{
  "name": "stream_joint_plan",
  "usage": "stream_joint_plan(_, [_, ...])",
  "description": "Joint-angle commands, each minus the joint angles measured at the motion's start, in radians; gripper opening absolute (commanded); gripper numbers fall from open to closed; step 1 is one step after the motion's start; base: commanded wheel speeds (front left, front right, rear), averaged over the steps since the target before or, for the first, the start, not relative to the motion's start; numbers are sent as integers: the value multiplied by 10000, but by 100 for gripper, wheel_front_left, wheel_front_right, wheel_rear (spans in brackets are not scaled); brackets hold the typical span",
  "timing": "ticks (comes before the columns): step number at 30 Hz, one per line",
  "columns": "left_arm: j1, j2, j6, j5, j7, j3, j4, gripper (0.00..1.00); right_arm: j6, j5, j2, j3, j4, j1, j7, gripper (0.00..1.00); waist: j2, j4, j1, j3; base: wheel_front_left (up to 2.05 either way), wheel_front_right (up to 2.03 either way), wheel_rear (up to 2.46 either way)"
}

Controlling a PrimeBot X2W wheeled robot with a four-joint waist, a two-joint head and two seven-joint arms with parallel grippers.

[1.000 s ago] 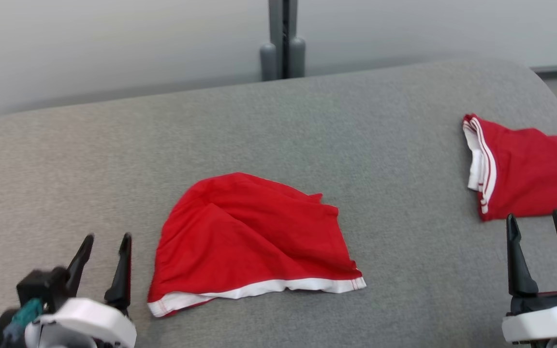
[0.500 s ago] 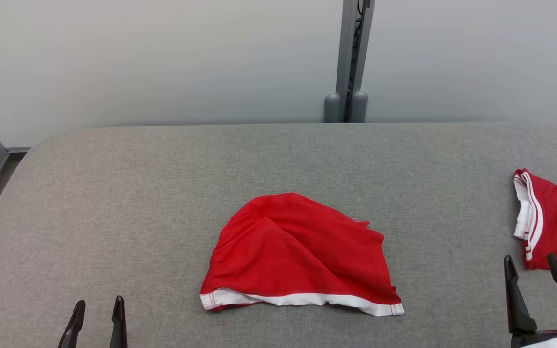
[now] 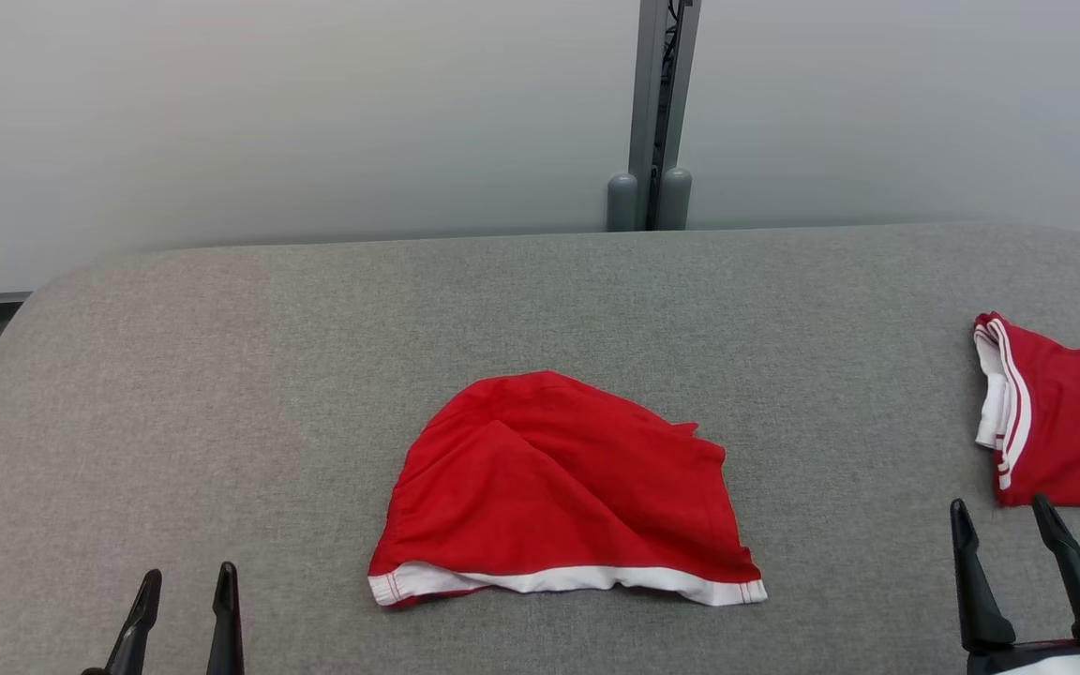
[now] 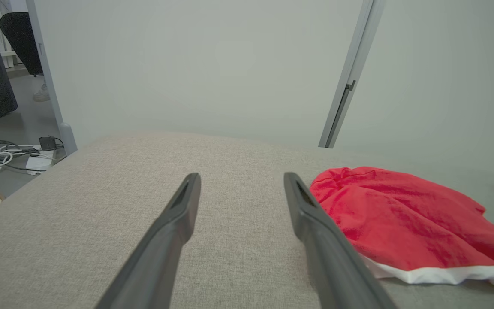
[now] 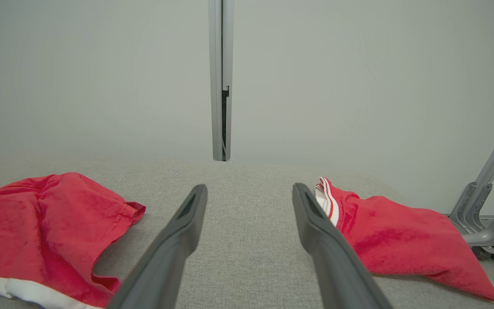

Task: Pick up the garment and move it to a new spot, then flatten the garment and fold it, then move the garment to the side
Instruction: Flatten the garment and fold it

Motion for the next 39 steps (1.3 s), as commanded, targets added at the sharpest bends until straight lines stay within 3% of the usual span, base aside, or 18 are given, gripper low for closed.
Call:
stream_joint_plan(1, [-237, -29, -62, 130, -38, 72, -22, 100, -2, 28, -52, 70, -51, -111, -2, 100, 0, -59, 0, 24, 0, 0, 0])
stream_joint_plan(4, [-229, -60, -87, 55, -38, -137, 68, 100, -2, 307, -43, 666, 213, -112, -2, 100, 0, -141, 0, 69, 0, 0, 0])
stream_joint_plan(7, [-237, 357, -89, -180, 87, -1029, 496, 100, 0, 585, -374, 1899, 957, -204, 224, 100, 0, -243, 0, 158, 0, 0, 0])
stream_joint_plan(11, [-556, 961, -85, -799, 1154, -2108, 566, 100, -2, 1332, -1091, 3453, 1175, -703, 1137, 100, 0, -313, 0, 556, 0, 0, 0])
stream_joint_plan(16, [-991, 1456, -89, -1486, 2551, -2905, 489, 100, -2, 2071, -1568, 4571, 1168, -1215, 2027, 100, 0, -347, 0, 1246, 0, 0, 0])
stream_joint_plan(25, [-1875, 1829, -87, -1974, 2875, -3549, 651, 100, -2, 2479, -1618, 5256, 1901, -2126, 2269, 100, 0, -389, 0, 2192, 0, 0, 0])
stream_joint_plan(37, [-2461, 1937, -90, -2300, 2633, -4099, 989, 100, -2, 2697, -1354, 5895, 2779, -2977, 1980, 100, 0, -334, 0, 2500, 0, 0, 0])
stream_joint_plan(38, [-2482, 1955, -90, -2353, 2647, -4207, 1000, 99, -2, 2724, -1345, 5946, 2841, -3001, 2003, 100, 0, -331, 0, 2508, 0, 0, 0])
stream_joint_plan(39, [-2508, 2009, -90, -2433, 2643, -4356, 998, 70, -2, 2762, -1351, 6003, 2895, -3025, 2013, 84, 0, -333, 0, 2517, 0, 0, 0])
